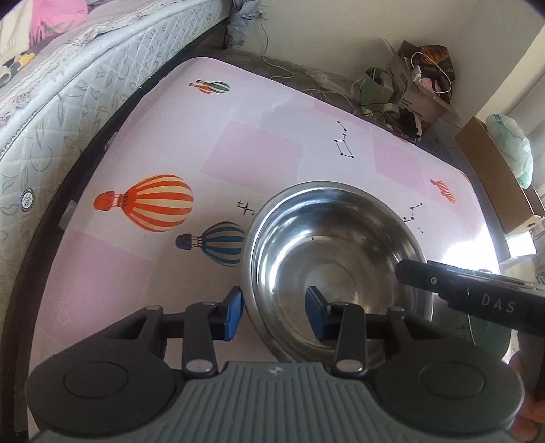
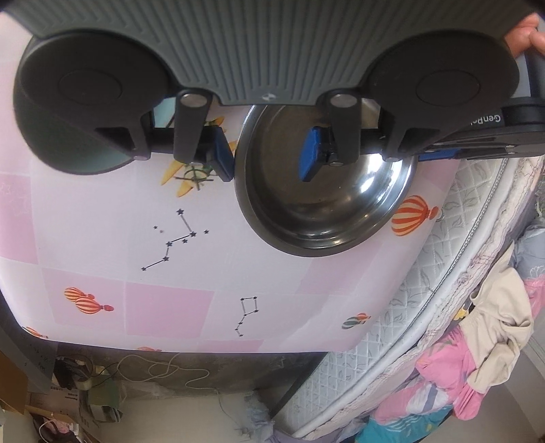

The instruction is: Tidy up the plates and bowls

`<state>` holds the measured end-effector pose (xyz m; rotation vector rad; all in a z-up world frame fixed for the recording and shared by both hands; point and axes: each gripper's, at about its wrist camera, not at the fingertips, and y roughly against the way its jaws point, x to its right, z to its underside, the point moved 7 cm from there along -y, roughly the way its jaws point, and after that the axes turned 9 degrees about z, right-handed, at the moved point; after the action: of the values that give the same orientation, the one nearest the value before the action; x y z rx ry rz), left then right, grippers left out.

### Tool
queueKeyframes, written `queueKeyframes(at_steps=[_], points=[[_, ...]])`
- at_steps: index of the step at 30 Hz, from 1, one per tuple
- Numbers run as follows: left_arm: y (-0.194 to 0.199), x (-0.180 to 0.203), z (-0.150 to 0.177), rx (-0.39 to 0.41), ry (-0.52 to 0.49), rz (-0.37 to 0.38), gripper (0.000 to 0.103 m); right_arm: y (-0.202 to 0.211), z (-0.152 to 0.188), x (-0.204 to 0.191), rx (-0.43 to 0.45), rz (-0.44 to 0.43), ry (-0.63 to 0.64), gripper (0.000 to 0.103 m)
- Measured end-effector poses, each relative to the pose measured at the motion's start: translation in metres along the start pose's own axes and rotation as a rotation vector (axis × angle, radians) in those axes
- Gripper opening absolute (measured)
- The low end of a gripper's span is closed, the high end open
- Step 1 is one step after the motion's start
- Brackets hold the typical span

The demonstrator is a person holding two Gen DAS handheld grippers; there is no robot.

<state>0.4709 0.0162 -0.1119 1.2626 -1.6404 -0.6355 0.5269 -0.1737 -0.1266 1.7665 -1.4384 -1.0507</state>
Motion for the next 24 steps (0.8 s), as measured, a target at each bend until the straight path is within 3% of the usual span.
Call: queueKeyframes(at_steps=[3, 10, 18, 24], points=[[0.004, -0.006, 0.002, 0.003, 0.001, -0.008, 0.041, 0.002, 0.006, -0.011, 0.007, -0.005, 0.023, 0.043], [0.022, 0.002, 0.002, 0.06, -0.077, -0.047, 0.058, 0.014, 0.009, -0.012, 0.058, -0.005, 0.029, 0.044], [0.056, 0.024, 0.006, 0.136, -0.152, -0.037, 0.072, 0.067, 0.009, 0.01, 0.155, -0.013, -0.001, 0.051], [0.071, 0.044, 0.014, 0.147, -0.179, -0.005, 0.073, 0.107, 0.025, 0.03, 0.196, -0.029, -0.032, 0.054]])
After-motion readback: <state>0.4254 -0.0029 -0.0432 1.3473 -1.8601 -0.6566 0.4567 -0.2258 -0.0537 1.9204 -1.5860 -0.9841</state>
